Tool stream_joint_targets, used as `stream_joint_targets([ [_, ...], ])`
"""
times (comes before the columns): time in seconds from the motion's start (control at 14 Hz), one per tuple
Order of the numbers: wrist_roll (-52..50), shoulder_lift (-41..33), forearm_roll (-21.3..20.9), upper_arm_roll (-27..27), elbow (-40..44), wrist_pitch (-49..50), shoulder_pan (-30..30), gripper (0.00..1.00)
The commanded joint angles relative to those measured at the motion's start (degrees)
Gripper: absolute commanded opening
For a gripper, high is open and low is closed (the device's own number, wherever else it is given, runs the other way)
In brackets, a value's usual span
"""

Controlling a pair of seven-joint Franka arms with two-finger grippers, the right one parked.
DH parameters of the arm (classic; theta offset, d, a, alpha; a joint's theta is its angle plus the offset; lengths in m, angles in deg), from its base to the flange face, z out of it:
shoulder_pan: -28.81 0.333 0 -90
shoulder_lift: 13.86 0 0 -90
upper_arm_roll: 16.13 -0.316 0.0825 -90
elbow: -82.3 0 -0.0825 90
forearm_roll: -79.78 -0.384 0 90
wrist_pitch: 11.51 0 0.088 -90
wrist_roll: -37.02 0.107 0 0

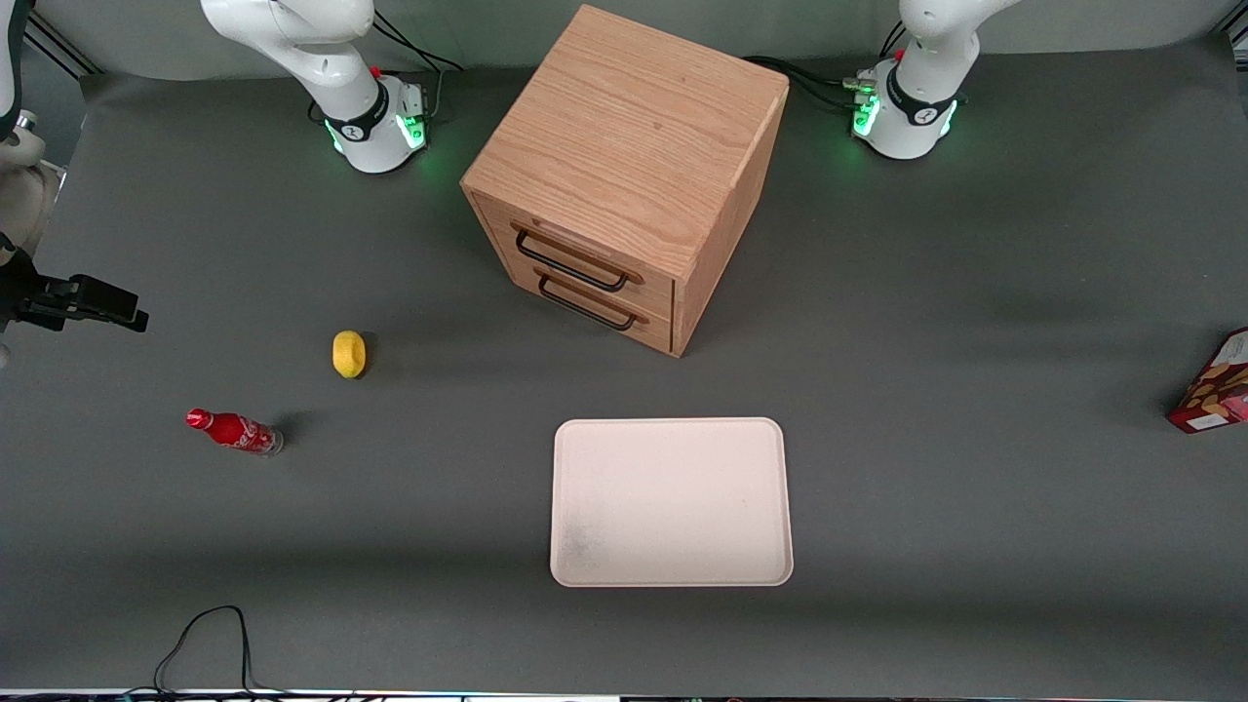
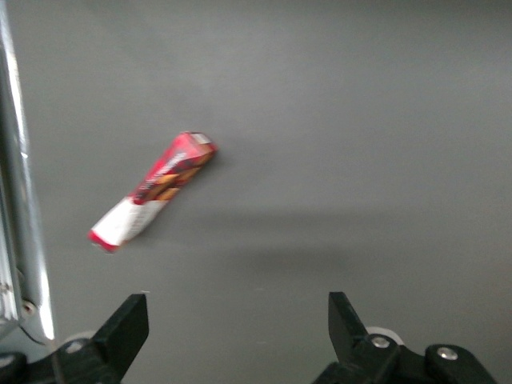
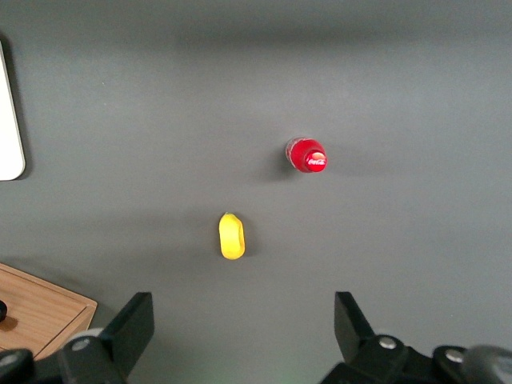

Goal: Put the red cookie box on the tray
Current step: 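Move the left gripper over the red plaid cookie box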

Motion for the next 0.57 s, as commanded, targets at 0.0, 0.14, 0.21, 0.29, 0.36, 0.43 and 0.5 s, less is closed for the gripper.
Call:
stream_joint_targets([
  [0.0,6.53,2.45,-1.91,0.73,1.42,-2.50,5.08,1.00],
  [0.14,10.12,5.53,-2.54,0.82,4.93,-2.42,9.04,1.00],
  [0.21,12.84,6.59,-2.54,0.82,6.16,-2.42,9.14,1.00],
  [0.29,14.96,7.38,-2.45,0.73,6.87,-2.50,9.14,1.00],
  [0.36,16.54,7.74,-2.62,0.73,6.97,-2.50,9.14,1.00],
  [0.43,18.65,8.44,-2.62,0.81,7.05,-2.59,9.14,1.00],
  [0.5,24.24,9.40,-2.97,0.82,7.06,-3.64,9.05,1.00],
])
